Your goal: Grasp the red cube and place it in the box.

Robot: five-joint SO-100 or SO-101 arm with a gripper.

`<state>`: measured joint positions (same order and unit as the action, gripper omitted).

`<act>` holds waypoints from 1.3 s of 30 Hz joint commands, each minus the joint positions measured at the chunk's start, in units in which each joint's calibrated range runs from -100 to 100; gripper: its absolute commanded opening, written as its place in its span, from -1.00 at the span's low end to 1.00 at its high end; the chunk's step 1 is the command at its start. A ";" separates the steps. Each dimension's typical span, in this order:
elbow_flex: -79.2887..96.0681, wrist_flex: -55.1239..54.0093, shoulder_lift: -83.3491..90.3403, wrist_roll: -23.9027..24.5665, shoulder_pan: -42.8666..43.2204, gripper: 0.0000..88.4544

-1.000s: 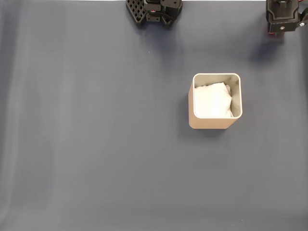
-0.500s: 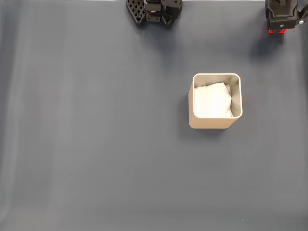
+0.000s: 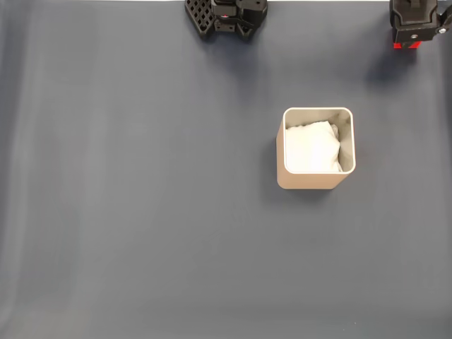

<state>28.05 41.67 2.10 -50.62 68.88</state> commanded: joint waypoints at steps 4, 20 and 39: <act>-2.34 -0.52 0.80 0.24 -0.76 -0.42; -1.98 -0.35 1.32 0.24 -1.12 -0.52; -1.71 -0.19 1.84 0.05 -1.19 -0.63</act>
<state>28.05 41.67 2.10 -50.62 68.06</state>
